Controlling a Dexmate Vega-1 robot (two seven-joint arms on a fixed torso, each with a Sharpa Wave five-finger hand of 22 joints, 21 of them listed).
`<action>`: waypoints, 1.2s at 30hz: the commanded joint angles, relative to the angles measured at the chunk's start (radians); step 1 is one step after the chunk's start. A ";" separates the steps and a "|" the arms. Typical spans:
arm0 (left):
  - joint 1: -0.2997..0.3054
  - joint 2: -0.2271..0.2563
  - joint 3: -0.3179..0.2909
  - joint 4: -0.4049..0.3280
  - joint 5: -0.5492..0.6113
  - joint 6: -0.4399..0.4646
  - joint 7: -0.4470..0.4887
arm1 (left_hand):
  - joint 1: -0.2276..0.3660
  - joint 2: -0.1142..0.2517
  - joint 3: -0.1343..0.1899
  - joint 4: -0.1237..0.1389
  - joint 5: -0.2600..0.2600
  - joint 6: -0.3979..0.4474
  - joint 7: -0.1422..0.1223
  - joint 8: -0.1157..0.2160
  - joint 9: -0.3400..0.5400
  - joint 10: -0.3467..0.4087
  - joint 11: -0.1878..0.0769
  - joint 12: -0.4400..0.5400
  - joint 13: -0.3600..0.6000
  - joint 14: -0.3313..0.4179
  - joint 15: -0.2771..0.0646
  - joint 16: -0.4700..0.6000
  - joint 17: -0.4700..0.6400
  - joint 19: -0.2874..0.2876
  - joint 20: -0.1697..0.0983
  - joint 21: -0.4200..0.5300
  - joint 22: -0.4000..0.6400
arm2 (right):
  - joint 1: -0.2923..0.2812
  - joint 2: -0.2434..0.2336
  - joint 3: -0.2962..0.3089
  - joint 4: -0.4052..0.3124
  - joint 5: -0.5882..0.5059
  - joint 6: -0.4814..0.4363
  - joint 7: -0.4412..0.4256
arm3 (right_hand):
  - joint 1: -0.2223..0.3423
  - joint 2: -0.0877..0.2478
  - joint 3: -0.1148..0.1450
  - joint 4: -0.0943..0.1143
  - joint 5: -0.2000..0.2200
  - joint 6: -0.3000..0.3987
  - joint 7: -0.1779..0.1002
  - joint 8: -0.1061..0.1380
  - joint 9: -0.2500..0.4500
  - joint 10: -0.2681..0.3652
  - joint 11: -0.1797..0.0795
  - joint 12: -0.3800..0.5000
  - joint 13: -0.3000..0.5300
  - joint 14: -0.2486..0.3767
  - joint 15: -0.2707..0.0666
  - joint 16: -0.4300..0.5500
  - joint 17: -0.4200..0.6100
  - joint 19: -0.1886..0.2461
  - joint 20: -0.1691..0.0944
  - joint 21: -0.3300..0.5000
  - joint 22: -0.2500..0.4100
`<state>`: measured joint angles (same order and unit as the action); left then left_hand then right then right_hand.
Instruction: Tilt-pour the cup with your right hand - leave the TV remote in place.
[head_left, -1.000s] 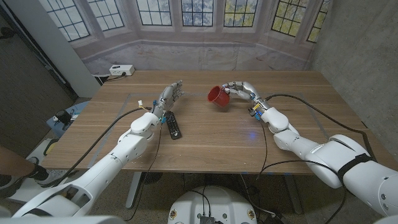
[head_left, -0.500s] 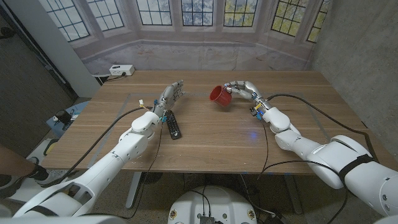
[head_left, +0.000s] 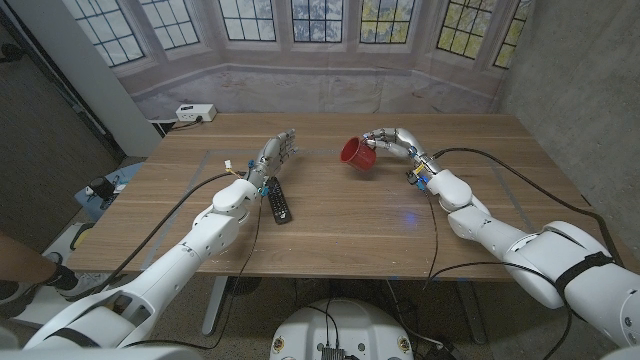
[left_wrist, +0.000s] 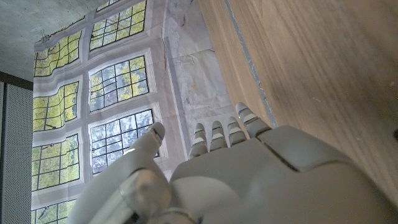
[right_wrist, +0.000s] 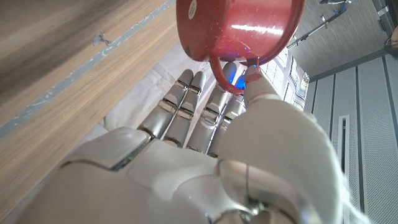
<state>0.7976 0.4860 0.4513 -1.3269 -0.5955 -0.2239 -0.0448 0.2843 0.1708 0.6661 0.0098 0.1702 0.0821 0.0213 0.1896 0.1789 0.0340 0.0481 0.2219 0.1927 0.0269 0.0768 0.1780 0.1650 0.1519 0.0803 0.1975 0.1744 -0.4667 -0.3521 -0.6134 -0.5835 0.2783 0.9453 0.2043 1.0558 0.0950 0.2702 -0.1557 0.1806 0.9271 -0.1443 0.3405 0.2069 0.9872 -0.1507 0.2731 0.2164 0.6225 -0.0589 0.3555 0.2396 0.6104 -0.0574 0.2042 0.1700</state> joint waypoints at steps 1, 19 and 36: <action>0.012 0.000 -0.003 -0.005 -0.003 -0.008 0.007 | 0.012 -0.001 0.004 -0.003 0.005 0.011 0.001 -0.002 0.003 0.007 0.007 0.000 0.006 0.005 0.003 0.001 0.004 0.010 0.002 0.002 0.002 | -0.019 -0.069 -0.009 -0.115 -0.060 -0.047 -0.013 | 0.015 0.003 -0.006 0.000 -0.003 0.009 -0.001 0.003 0.001 0.013 -0.001 0.006 0.003 0.007 -0.169 0.007 0.003 0.004 -0.114 -0.003 0.001; 0.022 0.001 -0.008 -0.008 -0.009 -0.013 0.008 | 0.011 -0.002 0.004 -0.003 0.005 0.013 0.001 -0.002 0.003 0.009 0.008 -0.001 0.006 0.005 0.003 0.000 0.004 0.011 0.001 0.002 0.002 | -0.017 -0.132 -0.018 -0.198 -0.139 -0.075 -0.031 | 0.021 0.006 -0.010 -0.001 -0.002 0.018 -0.001 0.005 0.002 0.021 0.000 0.006 0.003 0.015 -0.170 0.009 0.005 0.007 -0.115 -0.002 0.001; 0.021 -0.003 -0.008 0.000 -0.010 -0.014 0.008 | 0.012 -0.002 0.005 -0.004 0.005 0.013 0.002 -0.002 0.003 0.009 0.008 -0.002 0.006 0.006 0.004 0.000 0.004 0.010 0.001 0.001 0.002 | -0.020 -0.204 -0.019 -0.295 -0.202 -0.124 -0.031 | 0.025 0.007 -0.016 -0.001 -0.002 0.022 0.000 0.004 0.002 0.023 -0.004 0.003 0.003 0.019 -0.170 0.009 0.005 0.008 -0.116 -0.003 0.001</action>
<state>0.8189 0.4858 0.4439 -1.3340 -0.6040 -0.2367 -0.0361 0.2843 0.1708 0.6661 0.0098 0.1702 0.0894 0.0215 0.1896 0.1789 0.0394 0.0536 0.2220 0.1927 0.0268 0.0768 0.1780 0.1650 0.1519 0.0804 0.1975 0.1744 -0.4858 -0.5120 -0.6315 -0.8202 0.1200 0.8531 0.1745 1.0704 0.0989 0.2605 -0.1571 0.1806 0.9398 -0.1465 0.3405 0.2072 1.0033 -0.1524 0.2731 0.2164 0.6311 -0.0605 0.3594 0.2393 0.6103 -0.0574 0.2042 0.1700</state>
